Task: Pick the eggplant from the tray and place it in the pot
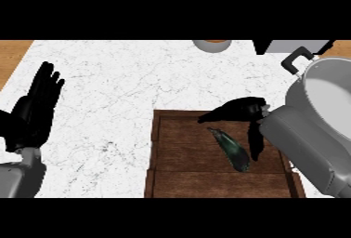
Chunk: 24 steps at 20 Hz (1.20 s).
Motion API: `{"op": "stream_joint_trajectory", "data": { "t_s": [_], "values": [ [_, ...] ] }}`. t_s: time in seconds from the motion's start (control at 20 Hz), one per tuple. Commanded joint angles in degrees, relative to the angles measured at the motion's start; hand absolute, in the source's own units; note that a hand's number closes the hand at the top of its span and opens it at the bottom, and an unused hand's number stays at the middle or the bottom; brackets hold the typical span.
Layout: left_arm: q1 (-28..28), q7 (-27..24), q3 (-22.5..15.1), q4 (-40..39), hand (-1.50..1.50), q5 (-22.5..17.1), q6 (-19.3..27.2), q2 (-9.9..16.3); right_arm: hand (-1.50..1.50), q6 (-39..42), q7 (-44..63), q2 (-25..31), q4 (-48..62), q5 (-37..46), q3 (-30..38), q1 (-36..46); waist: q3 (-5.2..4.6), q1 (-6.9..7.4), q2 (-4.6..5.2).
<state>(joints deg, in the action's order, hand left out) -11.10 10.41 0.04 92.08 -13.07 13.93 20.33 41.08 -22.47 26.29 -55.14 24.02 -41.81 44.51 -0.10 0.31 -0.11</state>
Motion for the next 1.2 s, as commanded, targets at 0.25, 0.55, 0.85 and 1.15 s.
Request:
{"op": "stream_joint_trajectory", "data": {
  "t_s": [0.25, 0.55, 0.85, 1.15],
  "values": [
    [-3.83, 4.78, -0.84, 0.15, 0.0, 2.87, 1.65, -2.31, -1.5, -0.18, -5.29, -1.21, 2.88, 6.68, 0.02, -3.56, 0.13, -0.14, 0.19],
    [-2.02, 0.2, 0.76, -1.5, 0.0, 2.18, -1.43, -2.87, -1.5, -2.56, -9.1, -4.5, 9.2, 9.67, -0.04, -2.59, 0.11, 0.28, 0.35],
    [0.71, 3.1, 0.71, 2.7, 0.0, 2.51, -1.49, -1.88, 1.5, -5.32, -15.75, -2.47, 5.3, 11.24, -2.35, -2.69, 0.12, 0.46, 0.11],
    [-1.32, 1.34, 2.35, -0.54, 0.0, 1.8, -2.87, -1.83, 1.5, -11.29, -17.6, -5.37, 8.72, 13.98, -4.48, -4.52, 0.12, 0.68, 0.41]
  ]
}}
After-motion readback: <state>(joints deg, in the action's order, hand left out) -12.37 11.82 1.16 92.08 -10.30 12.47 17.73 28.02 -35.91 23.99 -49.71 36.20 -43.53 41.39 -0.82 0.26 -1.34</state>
